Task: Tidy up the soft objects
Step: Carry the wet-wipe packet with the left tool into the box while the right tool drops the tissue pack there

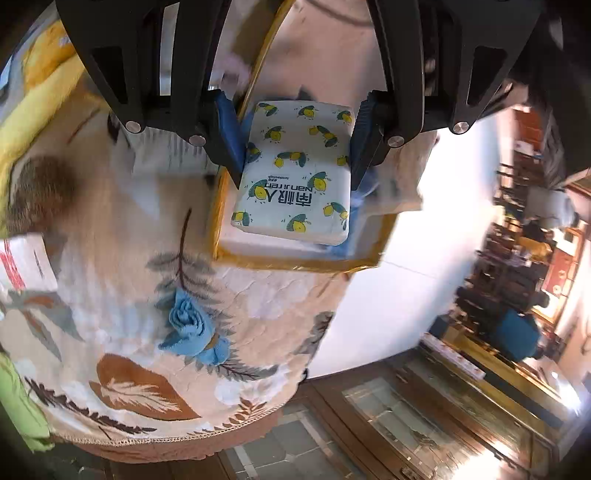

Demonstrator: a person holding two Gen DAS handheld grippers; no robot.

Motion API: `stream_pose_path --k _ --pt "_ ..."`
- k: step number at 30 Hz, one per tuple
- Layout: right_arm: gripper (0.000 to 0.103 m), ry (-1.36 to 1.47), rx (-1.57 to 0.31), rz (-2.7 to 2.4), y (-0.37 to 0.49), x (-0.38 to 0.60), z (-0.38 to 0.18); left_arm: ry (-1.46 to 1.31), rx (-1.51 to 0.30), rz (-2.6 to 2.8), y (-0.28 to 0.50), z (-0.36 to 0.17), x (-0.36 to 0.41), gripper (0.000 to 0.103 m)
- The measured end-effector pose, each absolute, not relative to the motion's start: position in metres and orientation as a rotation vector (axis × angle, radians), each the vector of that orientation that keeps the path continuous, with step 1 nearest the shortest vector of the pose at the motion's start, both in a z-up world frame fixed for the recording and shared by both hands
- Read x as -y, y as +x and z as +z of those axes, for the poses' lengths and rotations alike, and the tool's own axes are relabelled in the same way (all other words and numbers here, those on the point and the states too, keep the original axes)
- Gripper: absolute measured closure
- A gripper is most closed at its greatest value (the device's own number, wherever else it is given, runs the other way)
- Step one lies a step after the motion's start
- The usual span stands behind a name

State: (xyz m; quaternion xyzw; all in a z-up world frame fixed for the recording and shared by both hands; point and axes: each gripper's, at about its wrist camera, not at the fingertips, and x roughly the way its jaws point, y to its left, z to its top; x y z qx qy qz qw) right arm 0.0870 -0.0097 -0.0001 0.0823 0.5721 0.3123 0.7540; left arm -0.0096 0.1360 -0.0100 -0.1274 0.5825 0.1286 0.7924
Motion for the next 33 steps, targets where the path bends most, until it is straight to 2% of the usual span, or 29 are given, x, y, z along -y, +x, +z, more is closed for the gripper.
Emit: stream_pose_path --k 3,6,9,12,13,21,28,33 --pt "0.050 0.145 -1.263 0.682 0.096 -0.004 -0.014 -0.269 -1.278 0.298 -0.011 -0.023 -0.140 0.065" --pt "0.049 0.132 -1.253 0.674 0.100 -0.008 -0.014 -0.274 -1.307 0.308 -0.010 -0.031 -0.143 0.056" --pt "0.049 0.153 -1.280 0.661 0.100 0.001 -0.007 -0.274 -1.276 0.335 -0.014 -0.023 -0.146 0.055" --pt "0.046 0.226 -1.254 0.661 0.097 0.023 0.007 -0.282 -1.239 0.332 -0.015 -0.010 -0.142 0.047" --pt "0.039 0.266 -1.230 0.675 0.097 0.031 0.012 -0.289 -1.238 0.324 -0.015 -0.008 -0.140 0.047" --pt "0.039 0.269 -1.254 0.707 0.103 0.013 0.013 -0.296 -1.205 0.306 -0.025 0.014 -0.132 0.047" --pt "0.039 0.351 -1.155 0.711 0.077 0.092 0.051 -0.268 -1.164 0.239 -0.028 0.032 -0.103 0.045" --pt "0.039 0.400 -1.172 0.623 0.050 0.159 0.042 -0.231 -1.194 0.158 -0.017 0.026 -0.063 0.045"
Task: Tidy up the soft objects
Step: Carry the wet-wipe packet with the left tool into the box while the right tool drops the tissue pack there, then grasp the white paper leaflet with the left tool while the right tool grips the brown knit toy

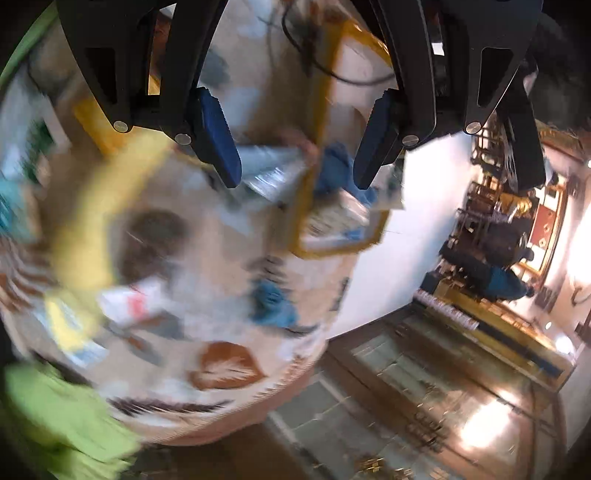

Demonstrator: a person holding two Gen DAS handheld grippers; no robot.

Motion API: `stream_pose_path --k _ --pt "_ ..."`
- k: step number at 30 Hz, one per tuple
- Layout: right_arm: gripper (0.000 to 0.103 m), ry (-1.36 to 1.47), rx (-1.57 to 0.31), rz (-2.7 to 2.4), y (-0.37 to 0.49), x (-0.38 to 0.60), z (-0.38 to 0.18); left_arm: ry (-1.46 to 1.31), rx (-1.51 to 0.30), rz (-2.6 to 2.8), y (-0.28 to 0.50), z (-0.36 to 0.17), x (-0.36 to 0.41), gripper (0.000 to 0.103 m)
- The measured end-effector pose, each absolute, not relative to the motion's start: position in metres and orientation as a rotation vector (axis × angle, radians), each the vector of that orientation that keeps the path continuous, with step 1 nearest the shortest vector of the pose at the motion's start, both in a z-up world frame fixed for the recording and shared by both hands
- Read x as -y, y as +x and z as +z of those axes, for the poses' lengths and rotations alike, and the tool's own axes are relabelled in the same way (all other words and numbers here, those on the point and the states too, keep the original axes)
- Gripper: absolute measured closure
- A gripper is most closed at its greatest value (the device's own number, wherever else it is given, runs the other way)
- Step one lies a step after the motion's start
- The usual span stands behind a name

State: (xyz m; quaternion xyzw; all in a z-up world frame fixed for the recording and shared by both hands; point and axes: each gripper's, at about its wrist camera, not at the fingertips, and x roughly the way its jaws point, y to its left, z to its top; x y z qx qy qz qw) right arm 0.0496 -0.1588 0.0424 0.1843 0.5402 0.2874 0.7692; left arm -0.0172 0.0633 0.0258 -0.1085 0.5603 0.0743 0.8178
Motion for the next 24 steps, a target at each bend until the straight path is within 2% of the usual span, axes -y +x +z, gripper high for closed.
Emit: stream_pose_path --k 6,12,24 --pt "0.039 0.567 -1.179 0.581 0.024 0.222 0.033 -0.120 -1.189 0.080 0.006 0.025 -0.018 0.045" --pt "0.039 0.600 -1.187 0.488 0.018 0.258 0.021 -0.048 -1.240 0.008 0.035 0.012 0.003 0.045" --pt "0.039 0.615 -1.172 0.500 0.043 0.242 0.024 -0.088 -1.313 -0.036 0.069 -0.015 0.016 0.045"
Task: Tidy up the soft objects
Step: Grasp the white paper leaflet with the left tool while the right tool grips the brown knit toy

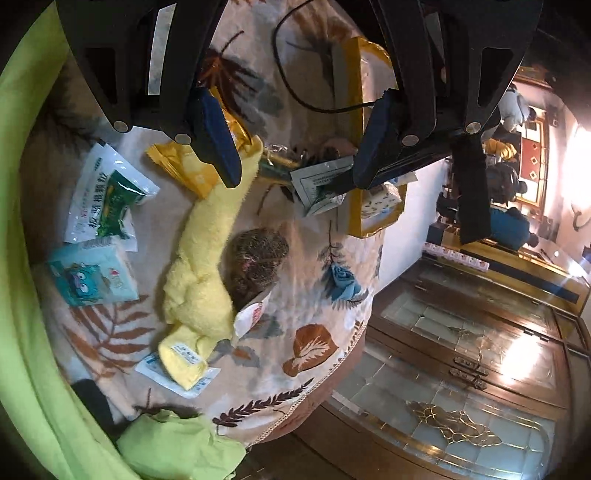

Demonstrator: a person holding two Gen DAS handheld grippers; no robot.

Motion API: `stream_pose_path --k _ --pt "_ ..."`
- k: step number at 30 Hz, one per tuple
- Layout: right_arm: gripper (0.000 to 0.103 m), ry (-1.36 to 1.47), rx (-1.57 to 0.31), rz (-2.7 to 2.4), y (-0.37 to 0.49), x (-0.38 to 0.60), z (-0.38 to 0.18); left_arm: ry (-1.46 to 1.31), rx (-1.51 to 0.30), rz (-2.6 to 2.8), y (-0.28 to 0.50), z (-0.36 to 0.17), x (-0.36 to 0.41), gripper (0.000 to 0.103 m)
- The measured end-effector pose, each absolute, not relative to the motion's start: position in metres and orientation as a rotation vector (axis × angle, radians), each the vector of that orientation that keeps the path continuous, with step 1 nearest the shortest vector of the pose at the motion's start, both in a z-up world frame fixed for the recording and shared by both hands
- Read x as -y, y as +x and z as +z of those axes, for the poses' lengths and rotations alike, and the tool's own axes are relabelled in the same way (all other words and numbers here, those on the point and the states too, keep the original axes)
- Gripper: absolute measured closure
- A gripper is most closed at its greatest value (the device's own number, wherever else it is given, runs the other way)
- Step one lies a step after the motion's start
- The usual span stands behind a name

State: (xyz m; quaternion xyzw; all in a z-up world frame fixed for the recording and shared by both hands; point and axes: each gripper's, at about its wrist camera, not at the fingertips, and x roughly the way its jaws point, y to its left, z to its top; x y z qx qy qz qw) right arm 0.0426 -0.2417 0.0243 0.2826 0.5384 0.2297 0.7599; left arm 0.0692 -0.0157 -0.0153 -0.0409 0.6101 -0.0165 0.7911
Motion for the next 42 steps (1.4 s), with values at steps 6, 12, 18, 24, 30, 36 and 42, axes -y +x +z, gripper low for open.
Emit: stream_pose_path --k 6,12,18,24,30,36,42 --pt "0.039 0.616 -1.180 0.490 0.045 0.243 0.020 -0.131 -1.337 -0.039 0.075 -0.025 0.014 0.045" --pt "0.039 0.650 -1.197 0.471 0.060 0.243 0.011 -0.103 -1.344 -0.027 0.074 -0.027 0.016 0.045" --pt "0.039 0.659 -1.238 0.443 0.090 0.227 -0.001 -0.091 -1.348 -0.011 0.077 -0.026 0.014 0.045" --pt "0.039 0.580 -1.247 0.405 0.107 0.211 -0.005 -0.109 -1.347 -0.017 0.080 -0.026 0.011 0.045" --pt "0.039 0.581 -1.254 0.383 0.111 0.210 -0.012 -0.091 -1.347 -0.019 0.083 -0.029 0.016 0.045" --pt "0.039 0.558 -1.269 0.367 0.118 0.201 -0.019 -0.051 -1.349 -0.003 0.085 -0.030 0.020 0.045" --pt "0.039 0.519 -1.284 0.334 0.129 0.187 -0.026 -0.011 -1.357 0.010 0.088 -0.032 0.022 0.045"
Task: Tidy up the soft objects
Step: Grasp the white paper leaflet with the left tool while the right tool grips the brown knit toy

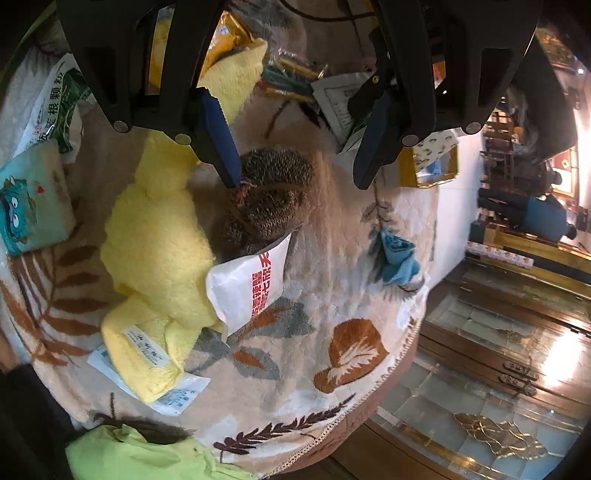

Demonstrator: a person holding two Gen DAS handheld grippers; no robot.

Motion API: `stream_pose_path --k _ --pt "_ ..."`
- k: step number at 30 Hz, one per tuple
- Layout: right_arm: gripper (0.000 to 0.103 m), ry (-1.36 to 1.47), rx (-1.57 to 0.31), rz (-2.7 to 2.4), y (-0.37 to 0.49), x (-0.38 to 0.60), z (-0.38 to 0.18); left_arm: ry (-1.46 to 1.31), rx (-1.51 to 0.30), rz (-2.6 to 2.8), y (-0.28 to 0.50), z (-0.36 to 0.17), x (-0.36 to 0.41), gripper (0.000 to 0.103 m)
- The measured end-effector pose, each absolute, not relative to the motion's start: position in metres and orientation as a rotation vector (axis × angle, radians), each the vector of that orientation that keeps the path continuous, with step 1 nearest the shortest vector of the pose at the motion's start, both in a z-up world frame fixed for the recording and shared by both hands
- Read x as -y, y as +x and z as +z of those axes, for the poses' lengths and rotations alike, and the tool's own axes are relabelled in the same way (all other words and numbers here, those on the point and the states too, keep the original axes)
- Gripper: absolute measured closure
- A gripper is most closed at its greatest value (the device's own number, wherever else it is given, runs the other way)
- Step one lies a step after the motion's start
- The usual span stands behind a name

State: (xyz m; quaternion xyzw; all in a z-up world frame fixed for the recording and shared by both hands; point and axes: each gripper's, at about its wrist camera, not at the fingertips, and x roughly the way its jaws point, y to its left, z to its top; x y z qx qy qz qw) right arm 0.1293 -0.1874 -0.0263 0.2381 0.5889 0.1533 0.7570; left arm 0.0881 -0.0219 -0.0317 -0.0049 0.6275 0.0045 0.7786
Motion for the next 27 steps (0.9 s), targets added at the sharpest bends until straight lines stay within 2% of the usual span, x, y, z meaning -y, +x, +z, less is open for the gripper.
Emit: stream_pose_path --k 9,11,12,14,15,22,27 --pt "0.039 0.335 -1.360 0.262 0.146 0.165 -0.049 0.088 -1.356 -0.012 0.098 -0.036 0.030 0.045" --pt "0.046 0.274 -1.317 0.276 0.145 0.160 -0.046 0.093 -1.352 -0.026 0.098 -0.036 0.030 0.045" --pt "0.047 0.245 -1.309 0.280 0.143 0.159 -0.046 0.086 -1.350 -0.030 0.098 -0.036 0.030 0.046" --pt "0.048 0.254 -1.291 0.302 0.141 0.163 -0.044 0.038 -1.344 -0.038 0.100 -0.034 0.025 0.058" --pt "0.048 0.266 -1.287 0.308 0.141 0.166 -0.044 0.023 -1.356 -0.040 0.101 -0.035 0.023 0.072" --pt "0.048 0.367 -1.251 0.327 0.128 0.196 -0.034 0.066 -1.335 -0.011 0.095 -0.029 0.020 0.080" --pt "0.048 0.414 -1.223 0.360 0.118 0.200 -0.022 0.037 -1.313 -0.003 0.093 -0.018 0.016 0.083"
